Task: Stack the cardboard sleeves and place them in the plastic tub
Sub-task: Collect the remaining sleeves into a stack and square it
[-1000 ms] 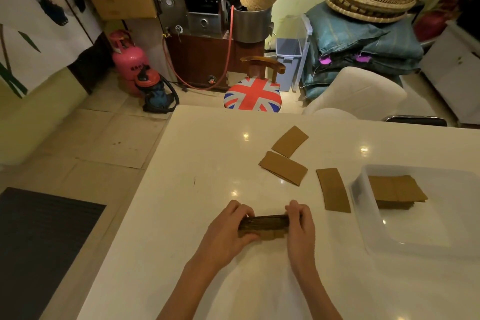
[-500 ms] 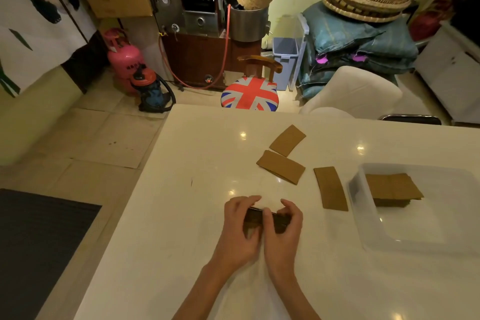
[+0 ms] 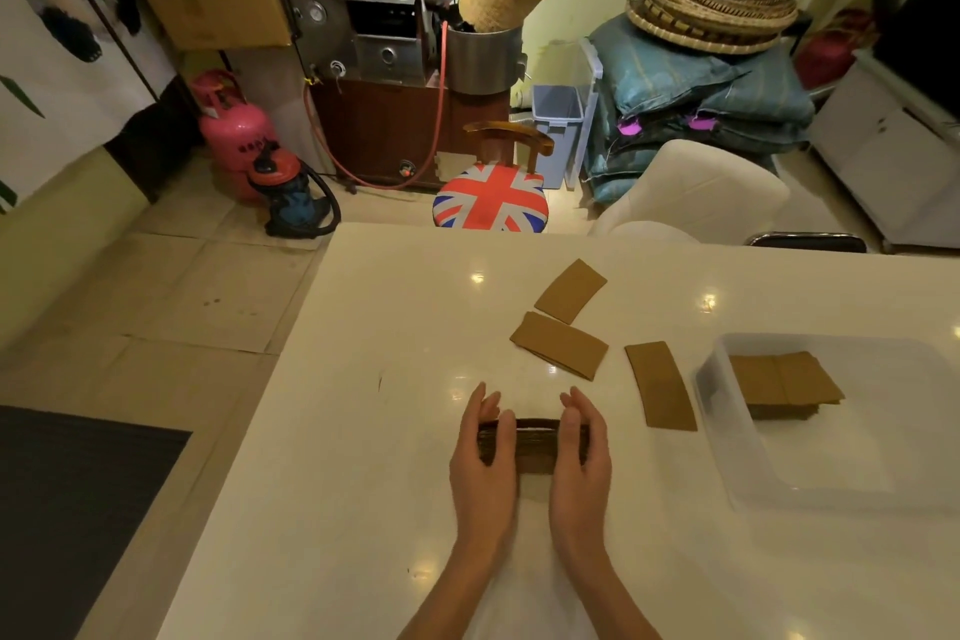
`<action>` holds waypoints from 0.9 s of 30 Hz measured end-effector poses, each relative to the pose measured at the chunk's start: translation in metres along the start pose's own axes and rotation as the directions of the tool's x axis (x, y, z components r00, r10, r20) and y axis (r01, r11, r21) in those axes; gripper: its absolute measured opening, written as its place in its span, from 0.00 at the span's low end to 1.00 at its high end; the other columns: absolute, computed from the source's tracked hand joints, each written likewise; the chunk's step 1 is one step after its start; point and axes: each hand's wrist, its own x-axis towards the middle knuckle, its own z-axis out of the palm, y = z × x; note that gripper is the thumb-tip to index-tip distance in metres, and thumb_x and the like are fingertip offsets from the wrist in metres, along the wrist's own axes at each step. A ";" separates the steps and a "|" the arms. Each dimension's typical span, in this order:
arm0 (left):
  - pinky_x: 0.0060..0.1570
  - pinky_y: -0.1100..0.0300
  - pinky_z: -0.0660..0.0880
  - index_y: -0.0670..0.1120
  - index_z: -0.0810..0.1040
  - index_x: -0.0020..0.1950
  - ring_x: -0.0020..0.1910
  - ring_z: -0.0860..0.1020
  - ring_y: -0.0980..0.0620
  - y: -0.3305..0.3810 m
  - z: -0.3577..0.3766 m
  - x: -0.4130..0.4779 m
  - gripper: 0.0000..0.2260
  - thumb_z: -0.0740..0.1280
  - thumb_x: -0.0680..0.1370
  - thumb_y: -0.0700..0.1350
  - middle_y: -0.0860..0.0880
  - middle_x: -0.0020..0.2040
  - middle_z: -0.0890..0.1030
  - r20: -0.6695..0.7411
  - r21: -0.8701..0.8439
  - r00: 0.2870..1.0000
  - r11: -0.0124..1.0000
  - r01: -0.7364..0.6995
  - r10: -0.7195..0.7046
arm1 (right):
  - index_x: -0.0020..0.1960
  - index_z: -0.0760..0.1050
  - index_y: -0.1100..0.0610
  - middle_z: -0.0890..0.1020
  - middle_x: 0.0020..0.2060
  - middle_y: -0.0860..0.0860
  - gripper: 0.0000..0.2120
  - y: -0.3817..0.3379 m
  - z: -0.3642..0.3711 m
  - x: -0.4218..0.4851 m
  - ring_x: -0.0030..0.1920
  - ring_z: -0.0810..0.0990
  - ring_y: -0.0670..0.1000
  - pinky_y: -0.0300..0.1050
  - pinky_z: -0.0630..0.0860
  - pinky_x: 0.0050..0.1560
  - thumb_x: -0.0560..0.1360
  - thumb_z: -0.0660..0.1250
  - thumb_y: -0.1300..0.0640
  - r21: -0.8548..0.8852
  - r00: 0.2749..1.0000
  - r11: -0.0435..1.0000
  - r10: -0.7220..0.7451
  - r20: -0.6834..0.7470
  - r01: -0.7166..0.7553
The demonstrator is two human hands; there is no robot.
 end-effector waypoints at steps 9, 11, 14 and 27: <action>0.55 0.67 0.77 0.54 0.76 0.63 0.59 0.79 0.57 0.000 0.003 0.010 0.10 0.64 0.82 0.49 0.58 0.58 0.80 -0.014 0.003 0.999 0.999 -0.035 0.035 | 0.68 0.70 0.45 0.75 0.65 0.42 0.18 0.006 -0.003 0.001 0.67 0.73 0.44 0.42 0.73 0.65 0.79 0.58 0.45 -0.025 1.000 1.000 -0.013 0.024 0.014; 0.58 0.65 0.77 0.54 0.74 0.66 0.61 0.77 0.60 0.001 0.004 0.011 0.13 0.65 0.81 0.49 0.59 0.61 0.79 -0.070 -0.021 0.997 0.999 -0.030 0.029 | 0.73 0.65 0.43 0.72 0.68 0.41 0.21 0.007 -0.001 0.002 0.68 0.71 0.42 0.39 0.72 0.64 0.80 0.59 0.46 -0.031 1.000 0.999 -0.020 -0.006 0.020; 0.57 0.61 0.79 0.53 0.76 0.64 0.59 0.79 0.57 0.002 0.011 0.006 0.11 0.62 0.83 0.49 0.57 0.59 0.80 -0.045 -0.019 0.998 0.999 -0.037 0.036 | 0.71 0.67 0.42 0.78 0.60 0.46 0.18 0.004 0.002 0.001 0.59 0.78 0.46 0.38 0.78 0.54 0.81 0.58 0.47 0.005 0.999 1.000 0.000 -0.048 0.000; 0.53 0.58 0.81 0.56 0.76 0.63 0.58 0.80 0.54 -0.005 0.013 0.011 0.10 0.64 0.82 0.49 0.57 0.58 0.80 -0.144 -0.007 0.988 0.999 -0.051 0.049 | 0.73 0.65 0.42 0.71 0.71 0.40 0.20 0.007 -0.002 0.009 0.71 0.69 0.42 0.50 0.71 0.70 0.82 0.57 0.49 0.039 0.999 0.999 0.036 -0.028 -0.035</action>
